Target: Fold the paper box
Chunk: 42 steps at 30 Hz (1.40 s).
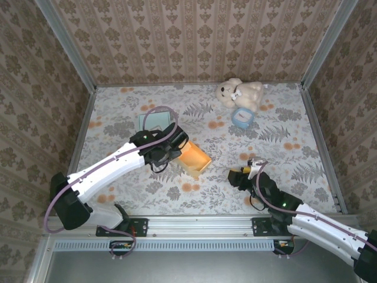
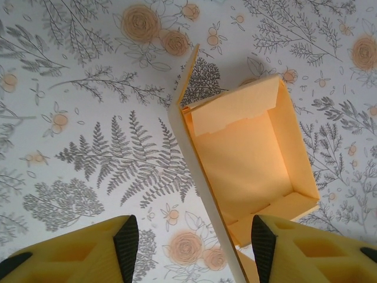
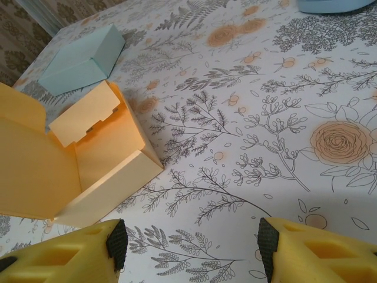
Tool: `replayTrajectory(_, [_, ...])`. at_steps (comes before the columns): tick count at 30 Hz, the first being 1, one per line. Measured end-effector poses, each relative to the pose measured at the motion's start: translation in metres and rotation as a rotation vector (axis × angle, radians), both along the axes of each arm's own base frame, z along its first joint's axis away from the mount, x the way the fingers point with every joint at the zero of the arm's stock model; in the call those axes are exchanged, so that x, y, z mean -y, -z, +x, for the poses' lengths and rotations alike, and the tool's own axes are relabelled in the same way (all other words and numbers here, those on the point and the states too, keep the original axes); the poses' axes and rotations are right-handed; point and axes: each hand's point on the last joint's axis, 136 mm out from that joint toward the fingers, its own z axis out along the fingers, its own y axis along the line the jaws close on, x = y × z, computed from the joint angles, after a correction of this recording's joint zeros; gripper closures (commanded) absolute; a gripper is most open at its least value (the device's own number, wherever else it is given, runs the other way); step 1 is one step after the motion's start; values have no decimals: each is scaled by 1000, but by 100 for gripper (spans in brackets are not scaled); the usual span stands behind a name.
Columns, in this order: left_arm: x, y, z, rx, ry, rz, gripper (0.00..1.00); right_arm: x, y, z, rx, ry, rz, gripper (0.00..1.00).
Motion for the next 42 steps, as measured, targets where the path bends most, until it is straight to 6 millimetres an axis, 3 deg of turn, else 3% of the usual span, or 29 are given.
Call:
replayTrajectory(10, [7, 1, 5, 20, 29, -20, 69, -6, 4, 0, -17, -27, -14, 37])
replayTrajectory(22, [-5, 3, 6, 2, 86, 41, 99, -9, 0, 0, -13, -35, -9, 37])
replayTrajectory(25, [-9, -3, 9, 11, 139, 79, 100, -11, -6, 1, -4, -40, -6, 37])
replayTrajectory(28, [-3, -25, 18, 72, 276, 119, 100, -13, -14, 3, 8, -50, -17, 36])
replayTrajectory(32, [20, -63, 30, 197, 571, 192, 100, -19, -30, 9, 22, -66, -51, 35])
replayTrajectory(34, [32, -72, 31, 246, 725, 249, 100, -25, -41, 13, 31, -77, -70, 35])
replayTrajectory(38, [48, -63, 31, 273, 1014, 406, 100, -41, -58, 25, 21, -125, -114, 36])
replayTrajectory(42, [51, -44, 37, 241, 1166, 504, 100, -55, -64, 35, -18, -180, -132, 38])
